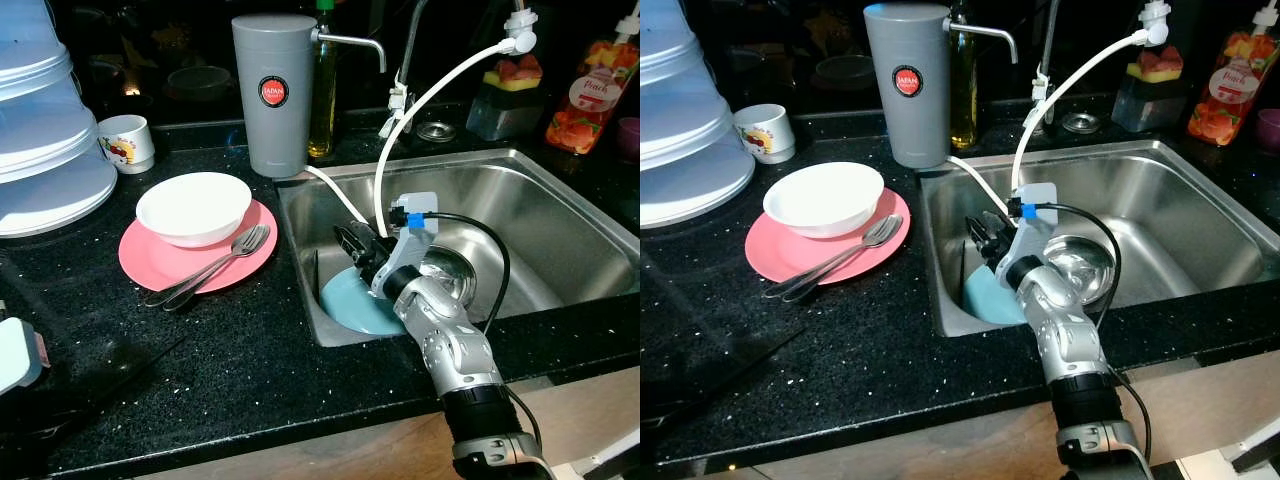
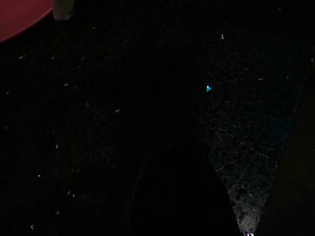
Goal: Kitchen organization
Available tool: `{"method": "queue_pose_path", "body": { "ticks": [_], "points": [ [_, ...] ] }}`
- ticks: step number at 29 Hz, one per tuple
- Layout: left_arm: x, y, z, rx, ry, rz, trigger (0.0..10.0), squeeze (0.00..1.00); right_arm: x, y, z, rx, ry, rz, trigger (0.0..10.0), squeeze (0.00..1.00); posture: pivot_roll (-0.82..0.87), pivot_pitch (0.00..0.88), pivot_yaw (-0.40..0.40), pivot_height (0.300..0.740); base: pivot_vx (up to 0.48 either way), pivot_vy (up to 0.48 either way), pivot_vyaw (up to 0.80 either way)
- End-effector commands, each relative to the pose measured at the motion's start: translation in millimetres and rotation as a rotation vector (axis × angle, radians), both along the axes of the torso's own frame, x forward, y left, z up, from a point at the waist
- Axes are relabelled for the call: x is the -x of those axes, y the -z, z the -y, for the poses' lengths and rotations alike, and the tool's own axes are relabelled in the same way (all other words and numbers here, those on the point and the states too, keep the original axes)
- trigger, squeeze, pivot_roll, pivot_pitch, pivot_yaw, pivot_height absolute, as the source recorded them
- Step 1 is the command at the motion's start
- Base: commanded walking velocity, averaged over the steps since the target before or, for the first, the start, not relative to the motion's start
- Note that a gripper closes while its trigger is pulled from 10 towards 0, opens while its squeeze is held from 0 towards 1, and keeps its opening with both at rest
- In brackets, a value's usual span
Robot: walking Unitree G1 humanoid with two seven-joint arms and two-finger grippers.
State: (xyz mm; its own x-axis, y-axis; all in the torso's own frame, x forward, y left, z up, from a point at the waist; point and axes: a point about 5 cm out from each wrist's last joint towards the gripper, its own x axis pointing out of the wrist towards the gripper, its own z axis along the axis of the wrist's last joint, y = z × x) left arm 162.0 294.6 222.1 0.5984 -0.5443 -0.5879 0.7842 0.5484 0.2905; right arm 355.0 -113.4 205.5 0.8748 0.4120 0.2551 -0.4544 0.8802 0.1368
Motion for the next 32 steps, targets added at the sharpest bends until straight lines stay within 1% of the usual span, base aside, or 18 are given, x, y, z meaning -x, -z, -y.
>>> {"method": "queue_pose_path", "body": {
  "ticks": [1, 2, 4, 5, 7, 9, 13, 16, 17, 18, 21, 23, 24, 25, 27, 29, 31, 32],
  "points": [
    [-6.1, -4, 2.9, 0.042, -0.008, 0.021, 0.0, 0.0, -0.5, 8, -1.0, -0.002, -0.005, -0.043, 10.0, 0.0, 0.09, 0.077, 0.023, 0.74, 0.0, 0.0, 0.0],
    [-6.1, -4, 2.9, 0.042, -0.008, 0.021, 0.0, 0.0, -0.5, 8, -1.0, -0.002, -0.005, -0.043, 10.0, 0.0, 0.09, 0.077, 0.023, 0.74, 0.0, 0.0, 0.0],
    [-13.1, -19, 12.4, 0.114, 0.018, 0.091, 0.0, 0.0, -0.8, 7, -0.7, -0.003, -0.004, -0.042, 10.0, 0.0, 0.09, 0.077, 0.025, 0.74, 0.0, 0.0, 0.0],
    [-13.1, -19, 12.4, 0.114, 0.018, 0.091, 0.0, 0.0, -0.8, 7, -0.7, -0.003, -0.004, -0.042, 10.0, 0.0, 0.09, 0.077, 0.025, 0.74, 0.0, 0.0, 0.0],
    [-16.5, -31, 22.1, 0.187, 0.052, 0.134, 0.0, 0.0, -0.9, 7, -0.5, -0.004, -0.002, -0.042, 10.0, 0.0, 0.09, 0.076, 0.025, 0.74, 0.0, 0.0, 0.0],
    [-16.5, -31, 22.1, 0.187, 0.052, 0.134, 0.0, 0.0, -0.9, 7, -0.5, -0.004, -0.002, -0.042, 10.0, 0.0, 0.09, 0.076, 0.025, 0.74, 0.0, 0.0, 0.0],
    [-18.7, -42, 34.0, 0.276, 0.112, 0.165, 0.0, 0.0, -0.7, 7, -0.1, -0.009, -0.001, -0.042, 10.0, 0.0, 0.09, 0.077, 0.027, 0.74, 0.0, 0.0, 0.0],
    [-19.2, -43, 35.9, 0.295, 0.123, 0.164, 0.0, 0.0, -0.5, 7, -0.4, -0.01, -0.002, -0.042, 10.0, 0.0, 0.09, 0.077, 0.03, 0.74, 0.0, 0.0, 0.0],
    [-20.4, -45, 40.1, 0.34, 0.14, 0.165, 0.0, 0.0, -0.4, 7, -0.6, -0.011, -0.002, -0.043, 10.0, 0.0, 0.09, 0.077, 0.03, 0.74, 0.0, 0.0, 0.0],
    [-20.4, -45, 40.1, 0.34, 0.14, 0.165, 0.0, 0.0, -0.4, 7, -0.6, -0.011, -0.002, -0.043, 10.0, 0.0, 0.09, 0.077, 0.03, 0.74, 0.0, 0.0, 0.0],
    [-26.0, -57, 52.7, 0.478, 0.182, 0.219, 0.0, 0.0, -0.4, 6, -0.3, -0.016, -0.004, -0.043, 10.0, 0.0, 0.09, 0.076, 0.032, 0.74, 0.0, 0.0, 0.0],
    [-34.0, -64, 58.6, 0.549, 0.187, 0.29, 0.0, 0.0, -0.7, 6, -0.7, -0.024, -0.005, -0.043, 10.0, 0.0, 0.09, 0.075, 0.032, 0.74, 0.0, 0.0, 0.0],
    [-34.0, -64, 58.6, 0.549, 0.187, 0.29, 0.0, 0.0, -0.7, 6, -0.7, -0.024, -0.005, -0.043, 10.0, 0.0, 0.09, 0.075, 0.032, 0.74, 0.0, 0.0, 0.0],
    [-41.4, -66, 61.8, 0.57, 0.174, 0.343, 0.0, 0.0, -1.0, 5, -1.1, -0.033, -0.003, -0.041, 10.0, 0.0, 0.09, 0.075, 0.035, 0.74, 0.0, 0.0, 0.0],
    [-56.8, -64, 67.3, 0.57, 0.129, 0.44, 0.0, 0.0, -1.7, 2, -1.7, -0.06, 0.004, -0.034, 10.0, 0.0, 0.09, 0.074, 0.034, 0.74, 0.0, 0.0, 0.0],
    [-66.8, -57, 74.4, 0.551, 0.116, 0.478, 0.0, 0.0, -1.7, -3, -1.9, -0.09, 0.016, -0.012, 10.0, 0.0, 0.09, 0.075, 0.037, 0.74, 0.0, 0.0, 0.0],
    [-73.7, -54, 81.9, 0.563, 0.111, 0.497, 0.0, 0.0, -0.8, -11, -0.4, -0.124, 0.032, 0.022, 10.0, 0.0, 0.08, 0.074, 0.039, 0.74, 0.0, 0.0, 0.0],
    [-73.7, -54, 81.9, 0.563, 0.111, 0.497, 0.0, 0.0, -0.8, -11, -0.4, -0.124, 0.032, 0.022, 10.0, 0.0, 0.08, 0.074, 0.039, 0.74, 0.0, 0.0, 0.0]
  ]
}}
